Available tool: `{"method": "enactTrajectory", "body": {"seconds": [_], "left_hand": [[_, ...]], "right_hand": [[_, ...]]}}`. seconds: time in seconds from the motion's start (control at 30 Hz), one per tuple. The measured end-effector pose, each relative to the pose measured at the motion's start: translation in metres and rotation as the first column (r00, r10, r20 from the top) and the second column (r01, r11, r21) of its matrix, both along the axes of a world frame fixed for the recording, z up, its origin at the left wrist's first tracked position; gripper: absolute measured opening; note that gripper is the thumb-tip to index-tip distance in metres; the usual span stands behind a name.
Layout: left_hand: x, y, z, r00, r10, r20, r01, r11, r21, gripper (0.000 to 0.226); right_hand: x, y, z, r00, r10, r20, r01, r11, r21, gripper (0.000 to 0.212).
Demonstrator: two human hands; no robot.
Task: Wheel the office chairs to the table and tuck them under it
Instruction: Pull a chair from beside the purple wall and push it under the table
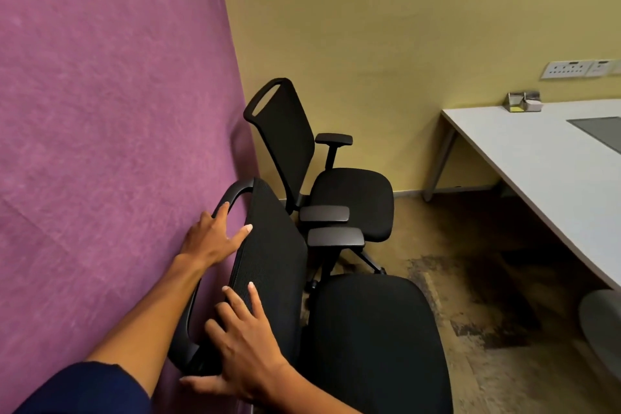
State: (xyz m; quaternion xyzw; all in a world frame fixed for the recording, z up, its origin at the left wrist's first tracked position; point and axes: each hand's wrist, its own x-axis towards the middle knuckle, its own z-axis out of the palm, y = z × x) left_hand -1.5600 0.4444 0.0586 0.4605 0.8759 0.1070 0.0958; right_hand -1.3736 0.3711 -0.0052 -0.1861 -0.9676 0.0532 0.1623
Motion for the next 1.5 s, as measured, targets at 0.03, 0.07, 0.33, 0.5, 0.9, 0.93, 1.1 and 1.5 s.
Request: {"method": "enactTrajectory", "body": {"seconds": [0.03, 0.07, 0.33, 0.5, 0.9, 0.93, 1.1, 1.5], "left_hand": [[0.0, -0.001, 0.0, 1.0, 0.004, -0.004, -0.004, 1.0, 0.004, 0.085], [0.004, -0.003, 0.0, 1.0, 0.007, -0.011, -0.006, 1.0, 0.015, 0.086], [0.038, -0.017, 0.004, 0.999, -0.002, -0.051, 0.008, 0.994, 0.105, 0.084], [0.064, -0.02, 0.01, 0.997, -0.04, -0.063, 0.048, 0.989, 0.14, 0.085], [0.138, -0.027, 0.001, 0.938, -0.345, 0.036, 0.332, 0.924, 0.19, 0.088], [0.135, -0.029, -0.001, 0.93, -0.367, 0.029, 0.356, 0.916, 0.183, 0.086], [0.171, -0.013, -0.001, 0.836, -0.532, -0.133, 0.547, 0.827, 0.129, 0.076], [0.285, 0.07, 0.001, 0.52, -0.804, -0.289, 0.842, 0.539, 0.019, 0.115]], "right_hand": [[0.0, 0.0, -0.001, 1.0, 0.01, 0.006, -0.01, 1.0, 0.006, 0.07], [0.006, -0.001, -0.004, 1.0, 0.016, 0.007, -0.016, 1.0, 0.02, 0.07], [0.051, -0.005, -0.002, 1.0, 0.026, -0.015, -0.026, 1.0, 0.005, 0.07], [0.096, 0.002, 0.006, 0.998, 0.003, -0.069, -0.007, 0.998, -0.057, 0.072], [0.226, 0.005, 0.004, 0.949, -0.284, -0.134, 0.236, 0.927, -0.292, 0.065], [0.225, 0.008, 0.007, 0.941, -0.319, -0.11, 0.277, 0.917, -0.288, 0.065], [0.246, 0.031, 0.024, 0.78, -0.618, 0.1, 0.618, 0.736, -0.275, 0.087], [0.355, 0.09, 0.03, 0.411, -0.888, 0.206, 0.911, 0.397, -0.107, 0.114]]}}
